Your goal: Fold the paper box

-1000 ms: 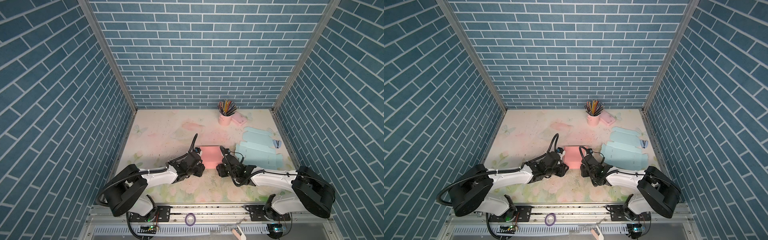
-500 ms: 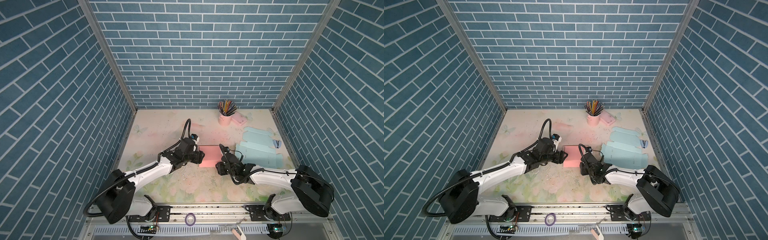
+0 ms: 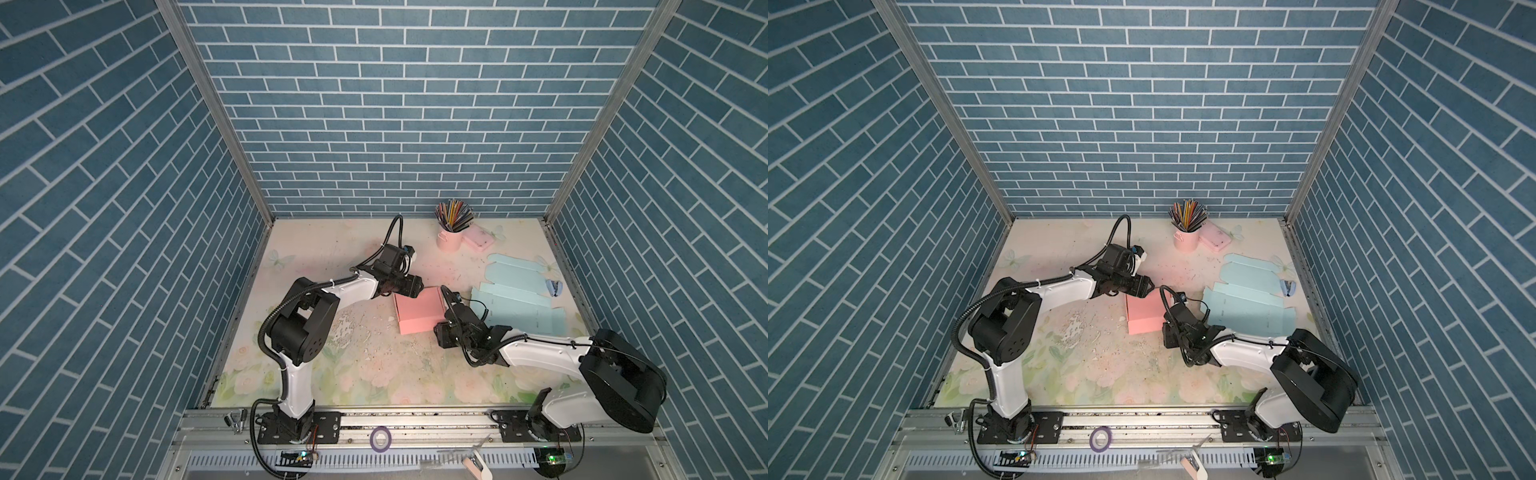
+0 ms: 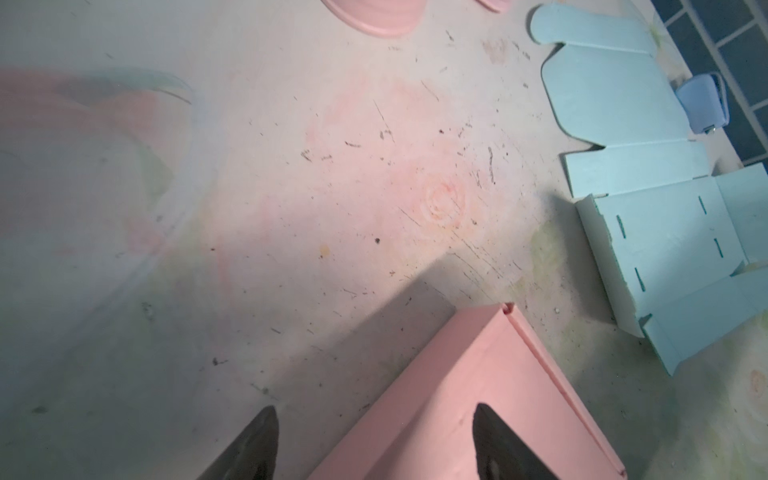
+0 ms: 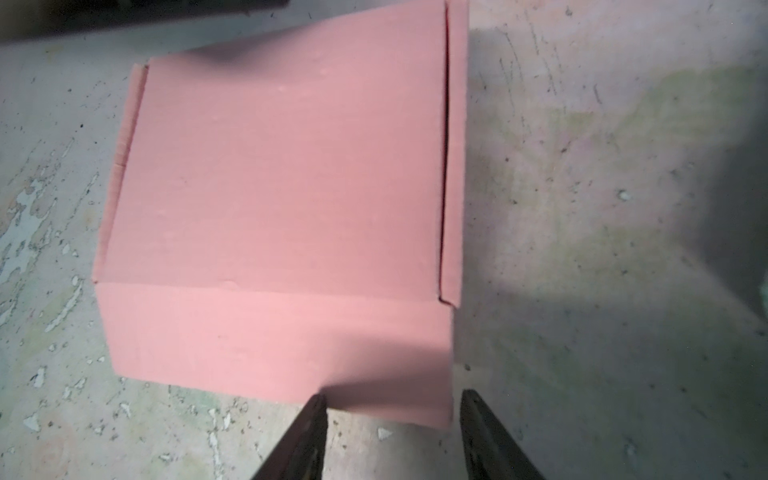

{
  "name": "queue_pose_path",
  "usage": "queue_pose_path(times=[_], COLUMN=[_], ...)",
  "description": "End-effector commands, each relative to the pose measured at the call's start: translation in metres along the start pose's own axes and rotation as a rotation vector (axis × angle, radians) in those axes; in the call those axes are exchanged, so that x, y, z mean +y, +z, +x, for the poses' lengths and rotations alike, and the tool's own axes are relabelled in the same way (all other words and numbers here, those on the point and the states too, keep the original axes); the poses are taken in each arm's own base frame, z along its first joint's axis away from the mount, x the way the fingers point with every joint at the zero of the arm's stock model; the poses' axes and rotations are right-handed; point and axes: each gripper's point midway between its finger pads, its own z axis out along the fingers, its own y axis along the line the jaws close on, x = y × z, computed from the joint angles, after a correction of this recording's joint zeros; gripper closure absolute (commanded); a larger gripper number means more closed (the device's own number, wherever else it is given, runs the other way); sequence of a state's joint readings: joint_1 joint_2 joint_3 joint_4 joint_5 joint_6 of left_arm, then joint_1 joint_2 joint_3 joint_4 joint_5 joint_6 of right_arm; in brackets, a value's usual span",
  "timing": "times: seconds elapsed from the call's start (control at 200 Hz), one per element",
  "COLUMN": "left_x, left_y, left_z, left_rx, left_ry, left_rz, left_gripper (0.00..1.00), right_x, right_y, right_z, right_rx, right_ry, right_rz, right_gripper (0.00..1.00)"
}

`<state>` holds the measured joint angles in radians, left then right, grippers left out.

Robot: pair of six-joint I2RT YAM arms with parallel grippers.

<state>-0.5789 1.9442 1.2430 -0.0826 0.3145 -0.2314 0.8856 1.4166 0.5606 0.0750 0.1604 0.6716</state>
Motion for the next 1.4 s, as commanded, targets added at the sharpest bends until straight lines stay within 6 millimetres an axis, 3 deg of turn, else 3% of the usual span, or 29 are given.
queue_pose_path(times=[0.0,0.265,0.63,1.395], left_x=[-0.006,0.0,-0.001,-0.004], left_y=[0.004,0.016,0.02,0.011], left_z=[0.0,0.019,0.029,0.043], left_rx=[0.015,0.059,0.069,0.061], left_ry=[0.023,0.02,0.003,-0.015], left_rz=[0.042,0.04,0.064,0.087], left_gripper=[0.25,0.25,0.28,0.29], right_x=[0.001,0.005,0.002,0.0], right_y=[0.002,0.008,0.015,0.026], right_z=[-0.01,-0.015,-0.018,-0.022], right_rx=[-0.015,-0.007,-0.012,-0.021], right_ry=[-0.017,-0.025,-0.02,-0.031], right_rz=[0.003,-0.004,0.004,0.012], right_gripper=[0.47,0.47,0.48,0.48])
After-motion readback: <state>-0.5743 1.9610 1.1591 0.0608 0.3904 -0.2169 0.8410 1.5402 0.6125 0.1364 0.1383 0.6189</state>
